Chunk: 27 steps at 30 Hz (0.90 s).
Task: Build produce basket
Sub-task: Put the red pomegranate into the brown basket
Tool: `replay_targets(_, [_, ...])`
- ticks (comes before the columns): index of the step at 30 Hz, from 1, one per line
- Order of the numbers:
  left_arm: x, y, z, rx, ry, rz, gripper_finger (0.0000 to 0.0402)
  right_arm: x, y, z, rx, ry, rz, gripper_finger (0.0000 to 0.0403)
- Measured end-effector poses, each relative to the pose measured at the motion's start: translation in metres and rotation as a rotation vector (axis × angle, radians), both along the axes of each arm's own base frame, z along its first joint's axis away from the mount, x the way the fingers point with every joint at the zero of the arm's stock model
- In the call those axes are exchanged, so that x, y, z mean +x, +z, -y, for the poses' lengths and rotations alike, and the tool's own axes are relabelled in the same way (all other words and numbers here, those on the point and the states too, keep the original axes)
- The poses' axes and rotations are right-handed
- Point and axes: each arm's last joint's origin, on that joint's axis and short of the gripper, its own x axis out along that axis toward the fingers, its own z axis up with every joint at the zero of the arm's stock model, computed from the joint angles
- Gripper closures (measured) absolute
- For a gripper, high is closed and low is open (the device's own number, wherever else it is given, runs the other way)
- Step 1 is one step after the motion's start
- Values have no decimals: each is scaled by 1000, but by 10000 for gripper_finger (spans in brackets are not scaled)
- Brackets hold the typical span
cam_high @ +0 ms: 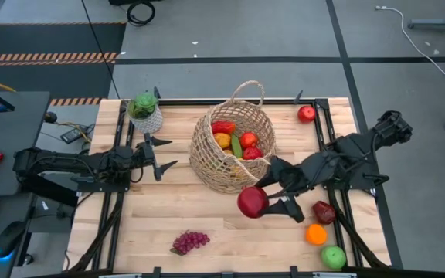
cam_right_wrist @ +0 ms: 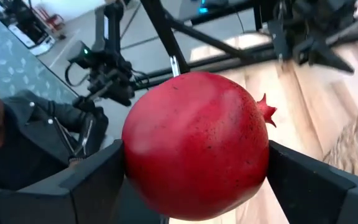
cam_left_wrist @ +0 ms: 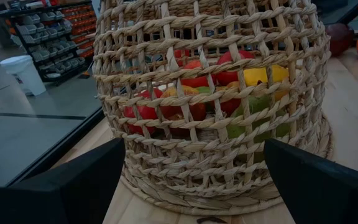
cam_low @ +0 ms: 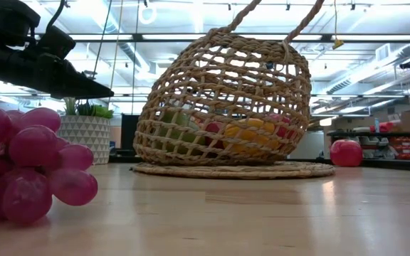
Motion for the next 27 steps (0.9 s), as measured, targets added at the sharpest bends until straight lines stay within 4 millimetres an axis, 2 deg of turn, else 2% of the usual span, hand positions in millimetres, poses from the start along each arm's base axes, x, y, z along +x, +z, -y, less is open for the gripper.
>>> replay_targets(15, [0,0,0,0,0,0,11,-2,51,23,-119,36,246,40])
replay_targets(19, [0,0,0,0,0,0,11,-2,55,28,-183,18,272,40])
replay_targets(27, [0,0,0,0,0,0,11,1,61,35,-450,-48,382,40])
